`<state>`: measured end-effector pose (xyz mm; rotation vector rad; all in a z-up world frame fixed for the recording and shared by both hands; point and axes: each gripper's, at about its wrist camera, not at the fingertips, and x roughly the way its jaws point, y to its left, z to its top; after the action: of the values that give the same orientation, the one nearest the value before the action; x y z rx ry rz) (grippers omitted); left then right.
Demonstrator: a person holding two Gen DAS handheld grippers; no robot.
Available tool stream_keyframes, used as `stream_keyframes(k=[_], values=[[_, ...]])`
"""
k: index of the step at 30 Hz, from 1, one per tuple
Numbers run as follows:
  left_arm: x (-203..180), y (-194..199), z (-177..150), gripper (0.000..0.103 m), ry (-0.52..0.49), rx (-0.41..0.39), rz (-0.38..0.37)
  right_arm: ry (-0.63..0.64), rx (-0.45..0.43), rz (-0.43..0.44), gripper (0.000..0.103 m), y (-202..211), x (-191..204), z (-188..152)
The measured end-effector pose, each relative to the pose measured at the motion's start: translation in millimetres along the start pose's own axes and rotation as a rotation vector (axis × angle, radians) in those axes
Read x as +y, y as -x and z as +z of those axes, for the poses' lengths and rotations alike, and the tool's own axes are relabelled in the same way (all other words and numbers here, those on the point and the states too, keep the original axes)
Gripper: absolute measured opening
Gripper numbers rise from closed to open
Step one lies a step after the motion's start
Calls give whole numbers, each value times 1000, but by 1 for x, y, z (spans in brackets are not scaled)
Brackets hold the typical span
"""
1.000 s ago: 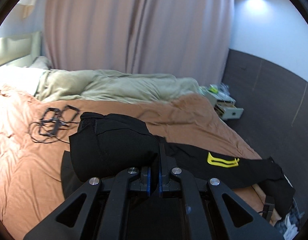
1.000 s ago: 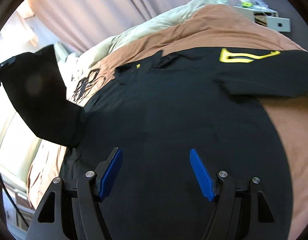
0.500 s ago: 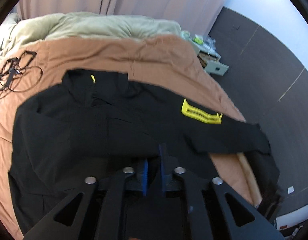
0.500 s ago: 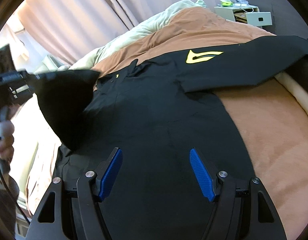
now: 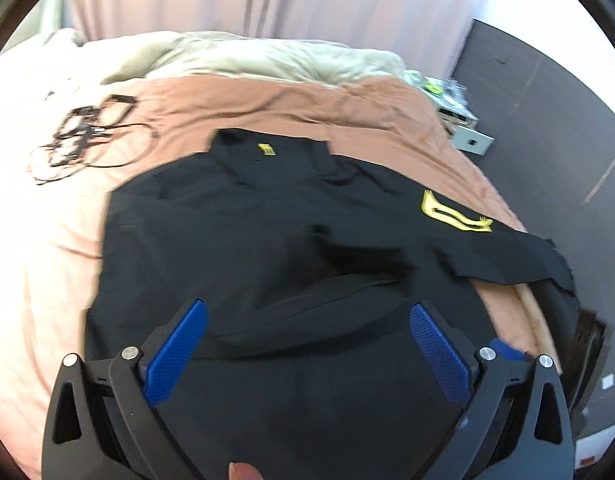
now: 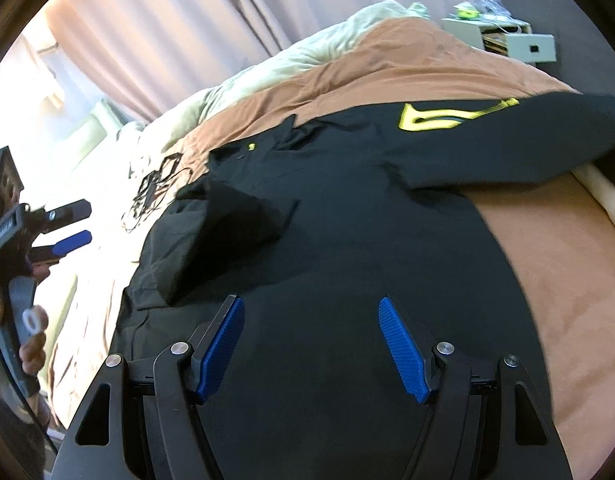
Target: Fold large clothes
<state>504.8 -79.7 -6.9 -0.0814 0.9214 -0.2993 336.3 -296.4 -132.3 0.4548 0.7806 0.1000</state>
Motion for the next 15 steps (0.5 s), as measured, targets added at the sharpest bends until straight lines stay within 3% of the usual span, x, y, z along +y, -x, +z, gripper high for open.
stream_keyframes(k=[7,15], values=[[69,32,-25,103,37,-34,92,75,-5,-2,70,-23,53,25],[144,70,-52,102,90,-55,184,160,47,-84,70,-91,106,59]])
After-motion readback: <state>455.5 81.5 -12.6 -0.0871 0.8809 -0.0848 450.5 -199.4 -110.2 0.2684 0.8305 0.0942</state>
